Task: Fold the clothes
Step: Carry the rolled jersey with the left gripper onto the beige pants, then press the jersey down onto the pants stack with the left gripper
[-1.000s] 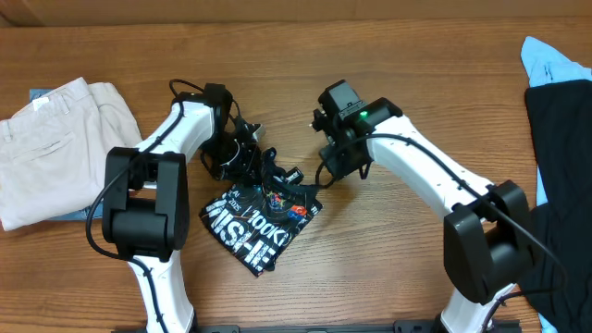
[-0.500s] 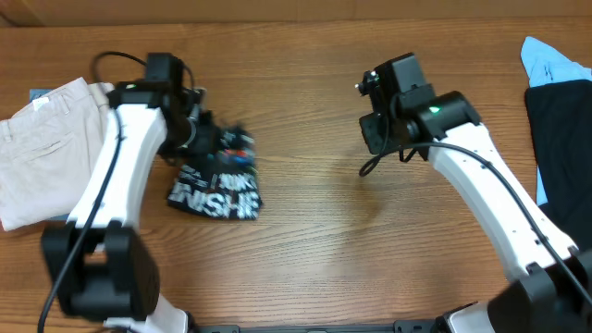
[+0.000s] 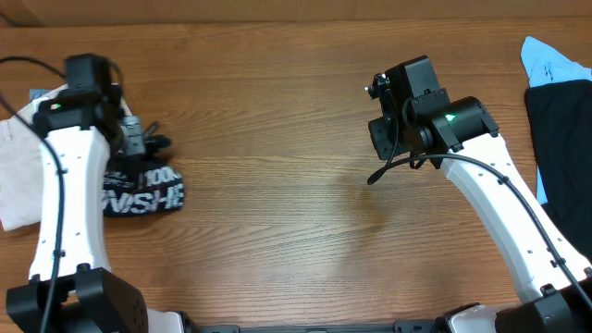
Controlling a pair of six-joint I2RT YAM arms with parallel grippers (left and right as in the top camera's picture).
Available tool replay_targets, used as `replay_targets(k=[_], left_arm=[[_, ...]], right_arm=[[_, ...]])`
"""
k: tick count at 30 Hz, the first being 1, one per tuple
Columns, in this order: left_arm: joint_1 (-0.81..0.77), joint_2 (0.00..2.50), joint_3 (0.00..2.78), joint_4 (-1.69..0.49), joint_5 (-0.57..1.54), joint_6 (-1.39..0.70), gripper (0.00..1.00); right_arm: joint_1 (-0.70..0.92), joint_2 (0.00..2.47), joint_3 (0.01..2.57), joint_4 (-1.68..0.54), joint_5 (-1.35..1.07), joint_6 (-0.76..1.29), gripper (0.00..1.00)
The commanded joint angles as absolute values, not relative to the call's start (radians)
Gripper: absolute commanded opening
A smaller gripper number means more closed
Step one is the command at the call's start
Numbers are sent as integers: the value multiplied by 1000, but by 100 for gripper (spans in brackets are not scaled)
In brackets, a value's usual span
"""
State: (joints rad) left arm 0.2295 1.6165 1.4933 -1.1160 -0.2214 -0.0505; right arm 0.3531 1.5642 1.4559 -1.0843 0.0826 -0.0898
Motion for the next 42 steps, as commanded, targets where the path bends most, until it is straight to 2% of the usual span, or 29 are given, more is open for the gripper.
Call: replay_targets(k=[1, 6, 13, 26, 42], left_arm=[[293, 1582, 1563, -1056, -194, 0, 4], [351, 1582, 1610, -939, -84, 73, 4], [449, 1613, 1612, -844, -85, 75, 4], [633, 1820, 1612, -748, -84, 44, 6], [702, 1912, 1612, -643, -83, 37, 10]], right_arm=[[347, 1535, 1475, -1081, 89, -84, 44], [347, 1535, 1475, -1081, 88, -84, 44], [347, 1535, 1475, -1081, 89, -85, 44], [347, 1535, 1475, -1089, 88, -84, 44], [347, 1535, 1475, -1092, 66, -81, 45]])
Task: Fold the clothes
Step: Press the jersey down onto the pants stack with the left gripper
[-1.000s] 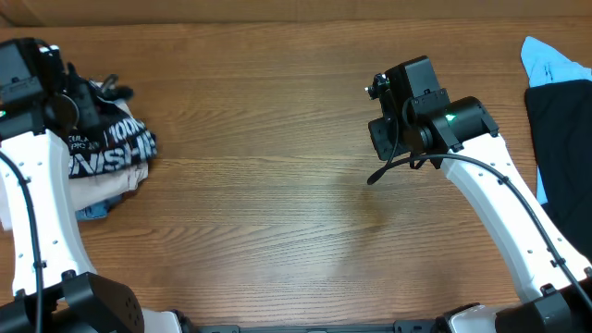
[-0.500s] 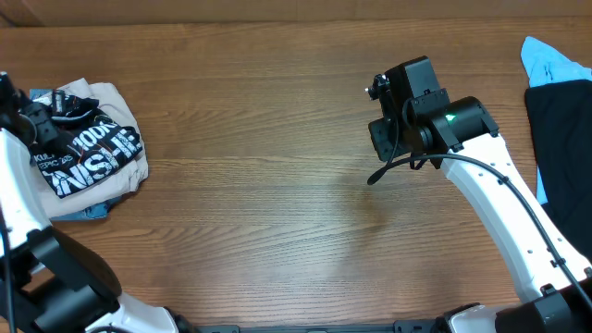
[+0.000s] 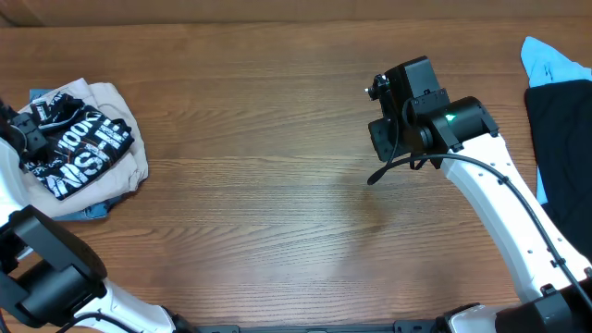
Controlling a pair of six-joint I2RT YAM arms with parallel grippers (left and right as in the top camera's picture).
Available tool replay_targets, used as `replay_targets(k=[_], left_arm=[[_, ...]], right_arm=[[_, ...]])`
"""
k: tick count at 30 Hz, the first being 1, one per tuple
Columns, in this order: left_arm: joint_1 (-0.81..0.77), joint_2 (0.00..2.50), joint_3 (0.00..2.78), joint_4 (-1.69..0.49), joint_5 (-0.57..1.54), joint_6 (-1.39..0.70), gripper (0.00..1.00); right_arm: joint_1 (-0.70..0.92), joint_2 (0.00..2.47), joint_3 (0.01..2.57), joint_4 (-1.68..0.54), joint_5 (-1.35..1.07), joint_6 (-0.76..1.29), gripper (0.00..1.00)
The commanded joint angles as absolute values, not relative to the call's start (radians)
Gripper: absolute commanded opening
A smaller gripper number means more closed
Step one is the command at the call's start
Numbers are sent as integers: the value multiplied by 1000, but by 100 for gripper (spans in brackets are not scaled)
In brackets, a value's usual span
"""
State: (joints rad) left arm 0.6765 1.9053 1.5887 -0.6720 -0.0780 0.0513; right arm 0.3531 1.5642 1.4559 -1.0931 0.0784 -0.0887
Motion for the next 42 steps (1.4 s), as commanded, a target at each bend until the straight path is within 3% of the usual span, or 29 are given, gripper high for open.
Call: replay_targets(k=[1, 12, 13, 14, 17, 24, 32, 37, 39, 41, 42], left_arm=[[707, 1912, 1612, -636, -85, 36, 10], [722, 1935, 1612, -624, -84, 18, 14], [722, 1936, 1612, -624, -84, 18, 19], [722, 1938, 1612, -624, -85, 18, 30], [727, 1939, 1613, -613, -84, 7, 100], [753, 1924, 1687, -673, -14, -31, 100], [705, 1880, 1783, -788, 364, 14, 100], [628, 1903, 1776, -872, 243, 64, 99], [602, 1917, 1769, -867, 192, 65, 92], [582, 1935, 1769, -858, 146, 65, 66], [573, 1946, 1769, -844, 116, 64, 48]], right_arm=[[347, 1535, 1475, -1092, 66, -81, 45], [347, 1535, 1475, -1092, 66, -81, 45], [347, 1535, 1475, -1092, 66, -81, 45], [347, 1535, 1475, -1092, 66, -81, 45], [347, 1535, 1475, -1092, 66, -81, 45], [347, 1535, 1475, -1091, 66, -81, 46], [347, 1536, 1475, -1091, 66, -81, 46], [347, 1535, 1475, -1092, 66, -81, 46], [347, 1535, 1475, -1094, 66, -81, 46], [347, 1535, 1475, -1098, 66, -81, 46], [347, 1535, 1475, -1102, 66, -81, 46]])
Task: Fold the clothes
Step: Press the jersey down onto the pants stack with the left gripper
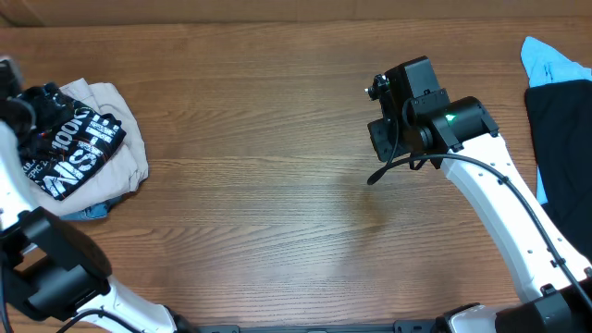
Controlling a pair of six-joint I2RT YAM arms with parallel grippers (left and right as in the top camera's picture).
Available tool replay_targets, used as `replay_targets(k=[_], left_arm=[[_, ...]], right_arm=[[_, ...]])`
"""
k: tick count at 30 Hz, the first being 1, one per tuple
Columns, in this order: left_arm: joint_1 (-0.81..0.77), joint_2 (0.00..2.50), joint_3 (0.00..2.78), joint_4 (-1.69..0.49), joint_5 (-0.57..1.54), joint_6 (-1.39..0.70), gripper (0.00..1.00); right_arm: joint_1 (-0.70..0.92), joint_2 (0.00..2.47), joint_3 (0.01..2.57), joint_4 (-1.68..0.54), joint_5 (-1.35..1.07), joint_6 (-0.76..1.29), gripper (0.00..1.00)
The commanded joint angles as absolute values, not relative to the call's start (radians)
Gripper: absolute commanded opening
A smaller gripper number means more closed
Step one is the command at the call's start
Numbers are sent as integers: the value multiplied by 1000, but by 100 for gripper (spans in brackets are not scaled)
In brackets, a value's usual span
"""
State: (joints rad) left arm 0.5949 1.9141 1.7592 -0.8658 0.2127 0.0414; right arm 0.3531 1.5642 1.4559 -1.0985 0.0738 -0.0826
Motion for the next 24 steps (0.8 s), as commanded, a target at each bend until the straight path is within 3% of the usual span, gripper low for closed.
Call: replay_targets(k=[1, 2, 5, 7, 11, 15, 18, 20, 23, 24], left_arm=[[567, 1957, 1769, -833, 96, 64, 36], [562, 1969, 1769, -823, 83, 64, 32], [556, 2009, 1769, -803, 62, 64, 43], [556, 2038, 1769, -794, 60, 64, 40], [556, 2104, 1769, -746, -10, 64, 44], [556, 2112, 1771, -665, -52, 61, 26], [557, 2110, 1799, -619, -78, 22, 23], [557, 2110, 1835, -591, -78, 18, 34], [557, 2110, 1852, -580, -78, 19, 36], [557, 2110, 1852, -580, -78, 19, 45]], right_arm=[[347, 1535, 1475, -1105, 66, -81, 46], [347, 1535, 1475, -1107, 66, -81, 47], [347, 1535, 1475, -1110, 66, -81, 49], [347, 1536, 1475, -1110, 66, -81, 50], [347, 1535, 1475, -1110, 66, -81, 49], [347, 1535, 1475, -1113, 66, -81, 50], [347, 1536, 1475, -1113, 66, -76, 50], [347, 1536, 1475, -1113, 66, -73, 50], [347, 1536, 1475, -1113, 66, -73, 50], [347, 1536, 1475, -1113, 66, -73, 50]])
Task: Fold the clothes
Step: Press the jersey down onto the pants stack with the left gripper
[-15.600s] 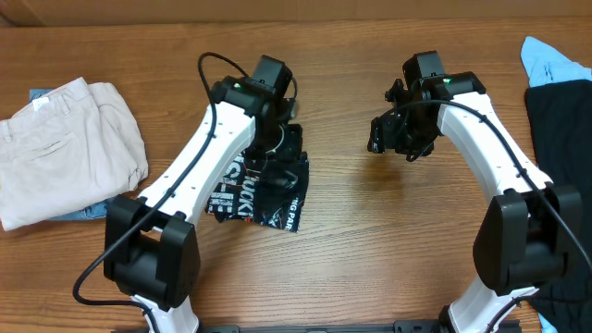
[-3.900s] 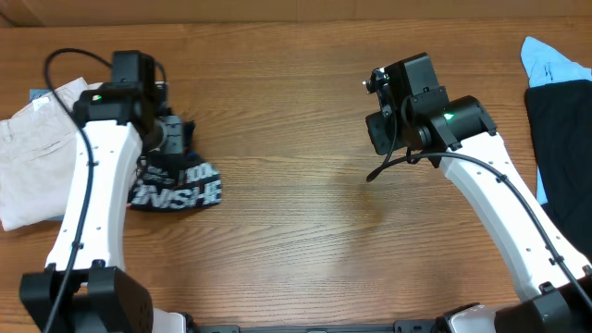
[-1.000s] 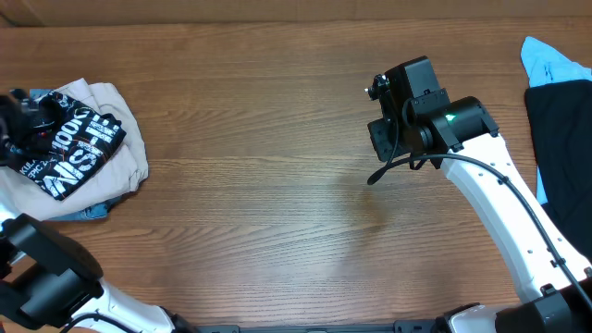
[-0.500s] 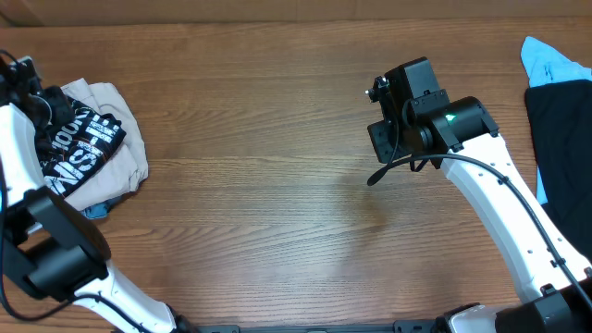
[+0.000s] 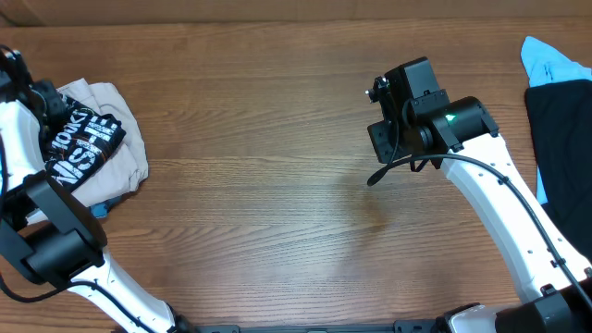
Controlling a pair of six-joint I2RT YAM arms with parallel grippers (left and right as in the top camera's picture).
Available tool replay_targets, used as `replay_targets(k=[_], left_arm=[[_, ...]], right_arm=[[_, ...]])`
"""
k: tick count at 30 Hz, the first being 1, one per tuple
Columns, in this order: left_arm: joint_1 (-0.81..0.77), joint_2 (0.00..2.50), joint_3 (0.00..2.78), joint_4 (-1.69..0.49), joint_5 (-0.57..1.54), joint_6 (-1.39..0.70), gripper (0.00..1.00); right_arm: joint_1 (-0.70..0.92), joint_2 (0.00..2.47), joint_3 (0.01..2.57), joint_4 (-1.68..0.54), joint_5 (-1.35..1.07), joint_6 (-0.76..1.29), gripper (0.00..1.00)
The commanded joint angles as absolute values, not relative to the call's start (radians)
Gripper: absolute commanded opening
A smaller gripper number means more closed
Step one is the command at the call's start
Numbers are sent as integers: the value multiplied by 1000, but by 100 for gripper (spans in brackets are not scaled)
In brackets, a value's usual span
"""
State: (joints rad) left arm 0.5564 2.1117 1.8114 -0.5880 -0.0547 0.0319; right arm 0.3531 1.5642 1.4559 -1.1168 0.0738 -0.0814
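A folded black garment with white lettering (image 5: pixel 83 148) lies on top of a beige garment (image 5: pixel 120 120) at the table's left edge. A bit of blue cloth (image 5: pixel 94 211) peeks out beneath the pile. My left gripper (image 5: pixel 46 100) is at the black garment's far left end, and its fingers blend into the dark cloth. My right gripper (image 5: pixel 382 139) hangs above bare wood right of centre, its fingers hidden under the wrist. Both a light blue garment (image 5: pixel 548 60) and a black garment (image 5: pixel 562 139) lie at the right edge.
The wooden table (image 5: pixel 259 185) stretches between the two piles. The left arm's base (image 5: pixel 51 250) stands at the front left. The right arm (image 5: pixel 504 213) runs from the front right, with a cable (image 5: pixel 381 172) dangling below its wrist.
The left arm has shifted a little to the right, with its gripper still at the black printed garment's left end. The garment has barely moved on the beige pile. The right arm is unchanged.
At first my left gripper was at the folded black printed garment on bare wood beside the left pile. Later that garment lay on top of the beige garment at the left edge, where it stays. The right arm has held still throughout.
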Motion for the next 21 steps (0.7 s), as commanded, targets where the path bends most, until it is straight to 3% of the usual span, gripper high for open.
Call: replay_targets(k=[1, 6, 12, 13, 15, 17, 21], left_arm=[[558, 2110, 1852, -583, -79, 19, 58], [563, 2104, 1876, -650, -78, -2, 65], [559, 2043, 2017, -926, -61, -8, 70], [559, 2033, 2029, -973, -56, -10, 66], [559, 2020, 2033, -1065, -55, -51, 27], [557, 2032, 2022, -1106, -55, -66, 17], [559, 2068, 1935, -1061, -56, -83, 14]], right_arm=[[347, 1536, 1475, -1113, 66, -73, 50], [347, 1536, 1475, -1113, 66, -74, 50], [347, 1536, 1475, -1105, 67, -74, 50], [347, 1536, 1475, -1105, 67, -74, 50], [347, 1536, 1475, -1105, 66, -74, 50], [347, 1536, 1475, -1105, 67, -74, 50], [347, 1536, 1475, -1107, 67, -74, 50]])
